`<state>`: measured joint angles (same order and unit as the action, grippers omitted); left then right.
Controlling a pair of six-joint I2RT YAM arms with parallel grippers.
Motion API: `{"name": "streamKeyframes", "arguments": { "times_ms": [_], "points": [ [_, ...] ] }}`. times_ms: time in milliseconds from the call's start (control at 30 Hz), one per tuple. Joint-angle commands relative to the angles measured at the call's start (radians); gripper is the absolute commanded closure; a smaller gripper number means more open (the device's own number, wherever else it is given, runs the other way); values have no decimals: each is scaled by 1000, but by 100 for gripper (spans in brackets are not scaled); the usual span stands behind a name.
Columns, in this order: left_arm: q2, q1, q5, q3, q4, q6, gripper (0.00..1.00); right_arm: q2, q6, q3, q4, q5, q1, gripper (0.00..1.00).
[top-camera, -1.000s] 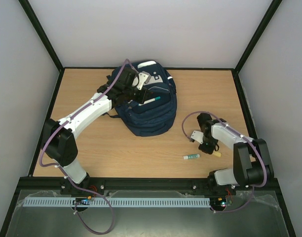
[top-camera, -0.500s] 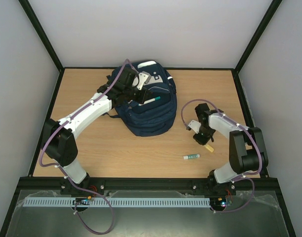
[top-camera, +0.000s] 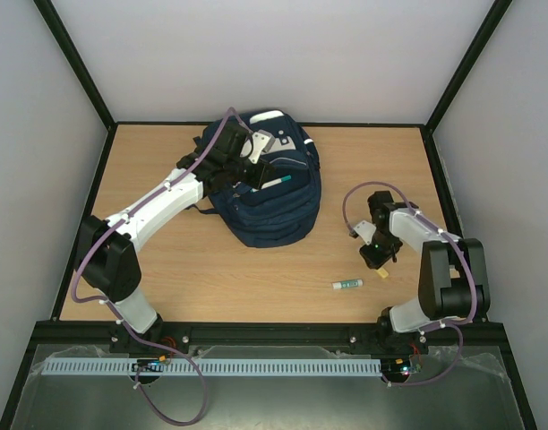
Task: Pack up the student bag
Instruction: Pick up the stationery from the center of the board, then place the stationery in the student bag.
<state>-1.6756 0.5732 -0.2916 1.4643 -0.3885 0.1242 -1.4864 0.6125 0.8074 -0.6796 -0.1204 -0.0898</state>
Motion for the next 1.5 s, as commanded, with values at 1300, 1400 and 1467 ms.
{"name": "streamKeyframes", "arguments": {
  "times_ms": [1300, 1400, 1467],
  "points": [
    [2, 44, -73, 44, 27, 21, 84, 153, 365, 254, 276, -383, -699, 97],
    [7, 43, -58, 41, 27, 16, 84, 120, 434, 272, 352, -415, -745, 98],
    [7, 44, -60, 43, 24, 15, 84, 78, 461, 293, 382, -421, -761, 98]
  ]
}}
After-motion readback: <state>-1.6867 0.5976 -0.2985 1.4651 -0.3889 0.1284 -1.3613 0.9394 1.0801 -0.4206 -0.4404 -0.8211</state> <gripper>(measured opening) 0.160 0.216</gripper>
